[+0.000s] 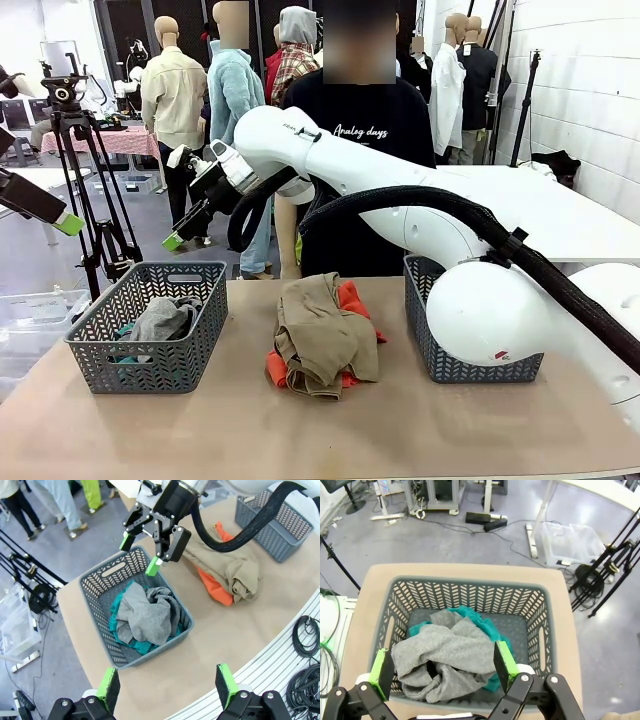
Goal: Sort the tops and bottoms.
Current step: Lift clothes from the center of the table with your left hand.
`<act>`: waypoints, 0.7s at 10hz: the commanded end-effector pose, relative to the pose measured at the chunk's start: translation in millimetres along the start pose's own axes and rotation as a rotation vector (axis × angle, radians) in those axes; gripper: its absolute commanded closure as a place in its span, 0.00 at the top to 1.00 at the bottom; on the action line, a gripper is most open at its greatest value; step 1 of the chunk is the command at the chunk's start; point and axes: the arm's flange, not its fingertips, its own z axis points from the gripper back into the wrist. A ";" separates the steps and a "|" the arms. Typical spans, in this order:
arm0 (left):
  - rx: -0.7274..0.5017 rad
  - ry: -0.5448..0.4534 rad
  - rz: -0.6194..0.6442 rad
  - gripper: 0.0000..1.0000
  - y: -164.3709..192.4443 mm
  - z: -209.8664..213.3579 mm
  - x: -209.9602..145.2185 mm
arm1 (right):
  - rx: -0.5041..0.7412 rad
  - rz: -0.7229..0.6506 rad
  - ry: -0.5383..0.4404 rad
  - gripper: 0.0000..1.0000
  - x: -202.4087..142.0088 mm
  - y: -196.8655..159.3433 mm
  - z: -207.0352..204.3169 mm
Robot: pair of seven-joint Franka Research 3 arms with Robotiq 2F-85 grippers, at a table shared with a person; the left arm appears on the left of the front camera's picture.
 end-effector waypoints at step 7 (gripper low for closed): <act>-0.013 -0.004 -0.004 1.00 -0.4 -0.2 0.7 | -0.029 -0.029 0.081 1.00 1.5 24.6 38.1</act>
